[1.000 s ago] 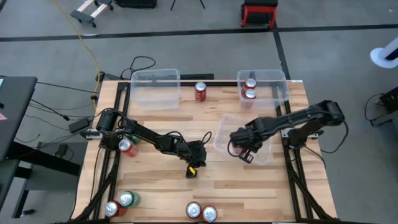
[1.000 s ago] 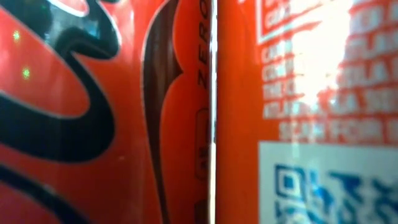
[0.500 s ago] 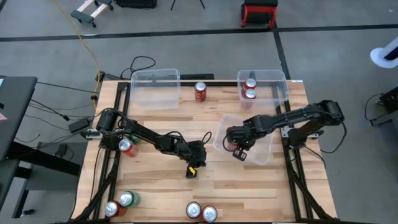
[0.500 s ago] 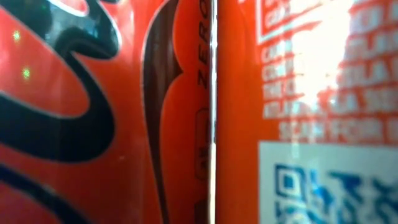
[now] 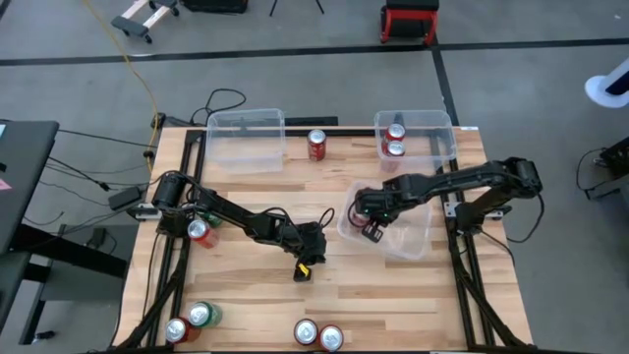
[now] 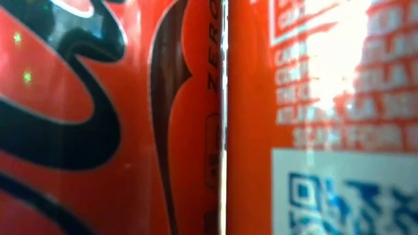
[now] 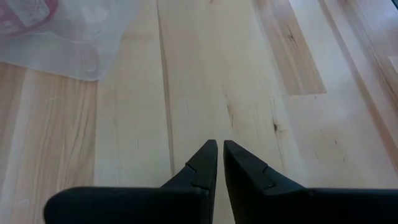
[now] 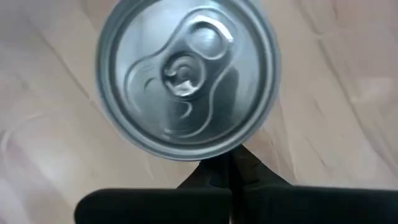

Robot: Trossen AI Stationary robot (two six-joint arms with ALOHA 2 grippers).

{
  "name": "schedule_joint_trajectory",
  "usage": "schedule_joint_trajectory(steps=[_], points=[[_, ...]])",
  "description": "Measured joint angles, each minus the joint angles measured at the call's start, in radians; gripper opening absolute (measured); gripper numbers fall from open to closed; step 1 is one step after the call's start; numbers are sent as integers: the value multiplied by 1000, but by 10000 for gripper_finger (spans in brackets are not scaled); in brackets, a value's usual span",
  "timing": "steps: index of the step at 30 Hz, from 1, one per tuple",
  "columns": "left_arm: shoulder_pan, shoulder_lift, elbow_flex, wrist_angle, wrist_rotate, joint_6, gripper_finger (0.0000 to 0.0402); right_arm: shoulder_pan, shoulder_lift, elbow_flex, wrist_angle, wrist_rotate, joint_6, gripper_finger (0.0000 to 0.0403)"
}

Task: Sort soda cans
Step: Put the middle right red-white soda can into the bottom transparent bin, then move the bottom green soda can to the middle of the table

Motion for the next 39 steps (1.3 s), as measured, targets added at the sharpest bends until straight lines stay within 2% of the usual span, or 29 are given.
schedule_joint_trajectory(steps=[6, 8, 13, 16, 20, 25, 30, 34, 39], points=[[0, 0, 0, -1, 0, 0, 25, 9, -2, 0, -28, 1, 30, 0], [0, 0, 0, -1, -2, 7, 25, 24, -13, 0, -50, 32, 48, 0], [-1, 0, 0, -3, -115, 27, 25, 88, -104, 38, -121, 222, 122, 9], [2, 0, 0, -14, -146, 27, 25, 147, -185, 53, -128, 317, 173, 26], [3, -12, -1, -42, -191, 32, 25, 259, -298, 54, -119, 407, 241, 51], [-8, -93, -2, -109, -324, 39, 25, 434, -367, 54, -118, 560, 324, 74], [-40, -216, 0, -209, -463, 37, 25, 612, -361, 54, -113, 751, 403, 97], [-66, -328, 0, -370, -565, -23, 25, 729, -314, 54, -109, 921, 488, 111], [-89, -445, 0, -610, -577, -186, 25, 826, -229, 54, -115, 1139, 585, 122]])
